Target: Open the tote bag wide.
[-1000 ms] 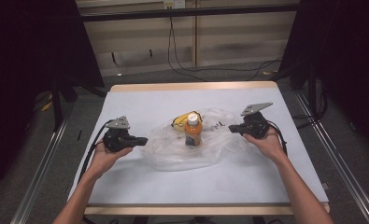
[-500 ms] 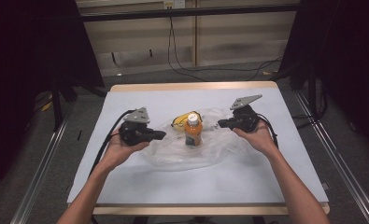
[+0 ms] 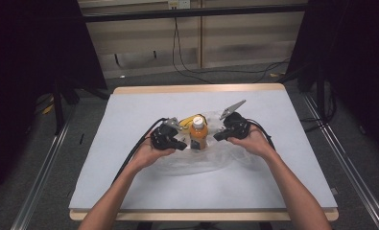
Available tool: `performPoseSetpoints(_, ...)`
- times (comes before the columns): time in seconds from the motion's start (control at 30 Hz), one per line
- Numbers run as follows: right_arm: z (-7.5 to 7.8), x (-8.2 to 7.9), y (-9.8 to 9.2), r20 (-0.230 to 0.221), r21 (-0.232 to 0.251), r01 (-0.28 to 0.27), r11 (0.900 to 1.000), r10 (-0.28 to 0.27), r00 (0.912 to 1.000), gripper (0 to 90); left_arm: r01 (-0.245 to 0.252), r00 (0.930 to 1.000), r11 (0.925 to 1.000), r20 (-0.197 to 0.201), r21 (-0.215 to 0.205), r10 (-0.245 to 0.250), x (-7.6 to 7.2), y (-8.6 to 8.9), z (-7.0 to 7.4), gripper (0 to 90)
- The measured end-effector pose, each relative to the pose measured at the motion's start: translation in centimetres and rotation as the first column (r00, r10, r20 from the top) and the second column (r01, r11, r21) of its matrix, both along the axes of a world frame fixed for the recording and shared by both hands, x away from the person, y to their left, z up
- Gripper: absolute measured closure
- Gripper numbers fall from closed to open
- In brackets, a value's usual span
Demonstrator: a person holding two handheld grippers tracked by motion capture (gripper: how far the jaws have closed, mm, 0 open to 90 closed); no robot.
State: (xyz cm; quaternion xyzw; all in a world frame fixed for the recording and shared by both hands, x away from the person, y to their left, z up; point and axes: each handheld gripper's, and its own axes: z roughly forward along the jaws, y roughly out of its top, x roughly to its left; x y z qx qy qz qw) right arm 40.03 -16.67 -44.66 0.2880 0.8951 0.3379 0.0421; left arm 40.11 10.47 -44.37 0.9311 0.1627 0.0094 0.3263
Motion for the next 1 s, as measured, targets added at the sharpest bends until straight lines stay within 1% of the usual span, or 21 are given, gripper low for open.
performPoseSetpoints(0.07, -0.2, 0.2, 0.0, -0.001, -0.009, -0.002, 1.000, 0.002, 1.0000, 90.0, -0.003, 1.0000, 1.0000, 0.000, 0.009, 0.003, 0.2, -0.2, -0.1, 90.0)
performPoseSetpoints(0.1, -0.7, 0.4, 0.2, -0.019, -0.022, -0.001, 1.000, 0.000, 0.9998, 90.0, -0.010, 0.9999, 0.9999, 0.010, 0.008, 0.010, 0.3, -0.4, -0.3, 90.0)
performPoseSetpoints(0.17, -1.1, 0.8, 0.3, -0.035, -0.012, -0.006, 1.000, 0.005, 0.9994, 90.0, -0.043, 0.9989, 0.9990, 0.022, 0.016, 0.042, 0.8, -0.8, -0.5, 90.0)
performPoseSetpoints(0.2, -1.1, 0.8, 0.3, -0.035, -0.012, -0.006, 1.000, 0.005, 0.9994, 90.0, -0.043, 0.9989, 0.9990, 0.022, 0.016, 0.042, 0.8, -0.8, -0.5, 90.0)
performPoseSetpoints(0.23, -1.3, 0.9, 0.5, -0.054, -0.003, -0.004, 1.000, 0.004, 0.9985, 90.0, -0.048, 0.9988, 0.9987, 0.008, 0.017, 0.048, 1.0, -1.0, -0.8, 90.0)
performPoseSetpoints(0.27, -1.8, 1.3, 0.9, -0.066, -0.012, -0.014, 1.000, 0.013, 0.9978, 90.0, -0.035, 0.9994, 0.9985, -0.006, 0.043, 0.035, 0.9, -1.5, -1.5, 90.0)
performPoseSetpoints(0.33, -2.3, 1.8, 1.3, -0.078, -0.029, -0.021, 0.999, 0.019, 0.9968, 90.0, -0.017, 0.9998, 0.9954, 0.003, 0.095, 0.017, 0.4, -1.6, -1.9, 90.0)
performPoseSetpoints(0.37, -2.4, 2.1, 1.5, -0.083, -0.036, -0.019, 0.999, 0.016, 0.9964, 90.0, 0.012, 0.9999, 0.9956, 0.007, 0.093, -0.013, 0.0, -1.5, -2.0, 90.0)
performPoseSetpoints(0.4, -2.5, 2.4, 1.7, -0.085, -0.029, -0.019, 0.999, 0.016, 0.9962, 90.0, 0.015, 0.9999, 0.9961, 0.000, 0.086, -0.015, -0.5, -1.3, -2.1, 90.0)
performPoseSetpoints(0.43, -2.5, 2.8, 2.0, -0.074, -0.033, -0.013, 0.999, 0.010, 0.9972, 90.0, 0.047, 0.9989, 0.9938, 0.003, 0.101, -0.047, -0.9, -1.0, -1.9, 90.0)
performPoseSetpoints(0.47, -2.5, 3.1, 2.2, -0.076, -0.035, -0.001, 0.999, -0.001, 0.9971, 90.0, 0.054, 0.9985, 0.9946, -0.013, 0.088, -0.053, -1.5, -0.9, -2.0, 90.0)
performPoseSetpoints(0.5, -2.5, 3.5, 2.5, -0.088, -0.034, -0.003, 0.999, 0.000, 0.9961, 90.0, 0.075, 0.9972, 0.9922, -0.011, 0.100, -0.074, -2.1, -0.6, -1.9, 90.0)
performPoseSetpoints(0.57, -2.5, 4.3, 3.0, -0.082, -0.042, 0.005, 0.999, -0.009, 0.9966, 90.0, 0.075, 0.9971, 0.9921, 0.001, 0.101, -0.076, -2.7, -0.5, -1.9, 90.0)
performPoseSetpoints(0.63, -2.4, 4.7, 3.2, -0.088, -0.049, 0.019, 0.999, -0.024, 0.9959, 90.0, 0.114, 0.9934, 0.9886, 0.002, 0.098, -0.115, -4.0, -0.5, -1.9, 90.0)
performPoseSetpoints(0.77, -2.4, 6.5, 4.1, -0.087, -0.055, 0.049, 0.997, -0.054, 0.9947, 90.0, 0.165, 0.9856, 0.9797, 0.018, 0.114, -0.168, -6.0, -0.6, -1.7, 90.0)
performPoseSetpoints(0.8, -2.5, 6.9, 4.3, -0.087, -0.051, 0.062, 0.997, -0.066, 0.9940, 90.0, 0.169, 0.9848, 0.9797, 0.021, 0.108, -0.172, -6.5, -0.6, -1.8, 90.0)
performPoseSetpoints(0.87, -2.6, 8.0, 4.7, -0.075, -0.044, 0.098, 0.994, -0.101, 0.9920, 90.0, 0.219, 0.9758, 0.9709, -0.016, 0.098, -0.218, -7.1, -0.7, -1.7, 90.0)
performPoseSetpoints(0.9, -2.6, 8.3, 4.9, -0.070, -0.044, 0.113, 0.993, -0.116, 0.9908, 90.0, 0.220, 0.9750, 0.9701, 0.011, 0.103, -0.222, -8.0, -0.8, -1.7, 90.0)
performPoseSetpoints(0.93, -2.6, 8.3, 4.9, -0.070, -0.044, 0.113, 0.993, -0.116, 0.9908, 90.0, 0.220, 0.9750, 0.9701, 0.011, 0.103, -0.222, -8.0, -0.8, -1.7, 90.0)
performPoseSetpoints(0.97, -2.7, 8.7, 5.0, -0.073, -0.040, 0.121, 0.992, -0.123, 0.9897, 90.0, 0.252, 0.9675, 0.9617, -0.015, 0.107, -0.252, -8.3, -0.8, -1.6, 90.0)
performPoseSetpoints(1.0, -2.7, 9.2, 5.1, -0.065, -0.048, 0.143, 0.989, -0.146, 0.9872, 90.0, 0.267, 0.9634, 0.9589, -0.010, 0.095, -0.268, -9.2, -0.8, -1.7, 90.0)
